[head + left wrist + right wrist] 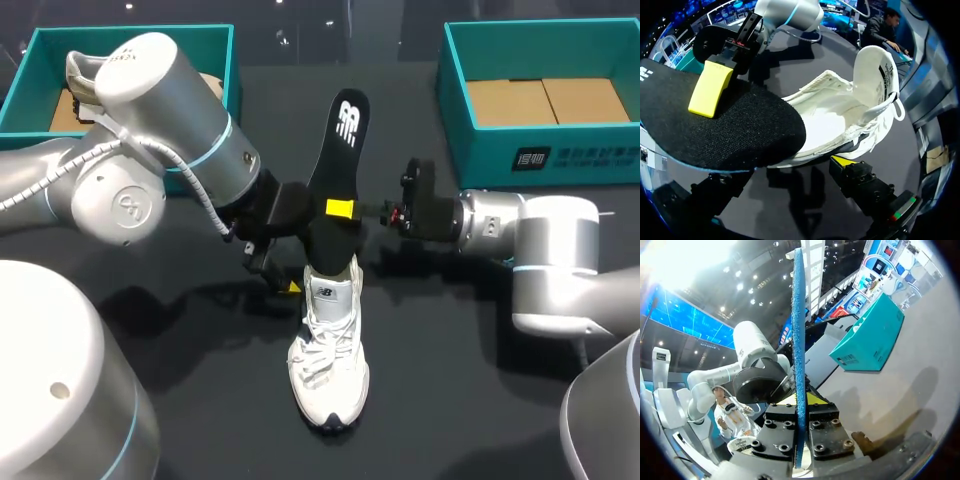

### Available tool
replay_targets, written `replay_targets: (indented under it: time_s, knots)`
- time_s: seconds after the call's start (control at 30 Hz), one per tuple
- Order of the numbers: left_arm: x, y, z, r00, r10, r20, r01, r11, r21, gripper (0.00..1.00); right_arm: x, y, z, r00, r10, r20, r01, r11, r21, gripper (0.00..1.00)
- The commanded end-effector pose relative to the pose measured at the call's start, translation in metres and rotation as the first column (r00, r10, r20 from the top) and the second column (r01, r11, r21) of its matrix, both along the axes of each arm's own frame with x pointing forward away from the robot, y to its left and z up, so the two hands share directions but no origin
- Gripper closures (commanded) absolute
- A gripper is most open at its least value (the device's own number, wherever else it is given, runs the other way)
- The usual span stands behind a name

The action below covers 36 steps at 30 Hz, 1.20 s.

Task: Take the shoe out of the shoebox, open the shoe tongue, remove and reinsert the insole, then place the shoe into the shoebox

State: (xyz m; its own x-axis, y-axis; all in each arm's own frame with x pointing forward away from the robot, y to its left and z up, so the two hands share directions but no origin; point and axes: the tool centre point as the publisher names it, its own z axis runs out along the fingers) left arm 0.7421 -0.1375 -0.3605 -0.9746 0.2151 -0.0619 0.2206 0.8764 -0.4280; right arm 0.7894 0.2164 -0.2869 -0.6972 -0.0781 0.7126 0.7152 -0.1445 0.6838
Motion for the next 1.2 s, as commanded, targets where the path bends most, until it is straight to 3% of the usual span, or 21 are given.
replay_targets:
  time_s: [0.03, 1.2]
  knots:
    - [0.001, -0.001, 0.0, 1.0, -0.001, -0.001, 0.001, 1.0, 0.003, 0.0, -0.003, 0.002, 0.0, 1.0, 0.003, -0.001, -0.003, 1.0, -0.007, 1.0]
    - [0.001, -0.001, 0.0, 1.0, -0.001, -0.001, 0.001, 1.0, 0.003, 0.0, -0.046, 0.008, -0.029, 0.998, -0.019, -0.054, 0.015, 0.997, -0.08, 1.0]
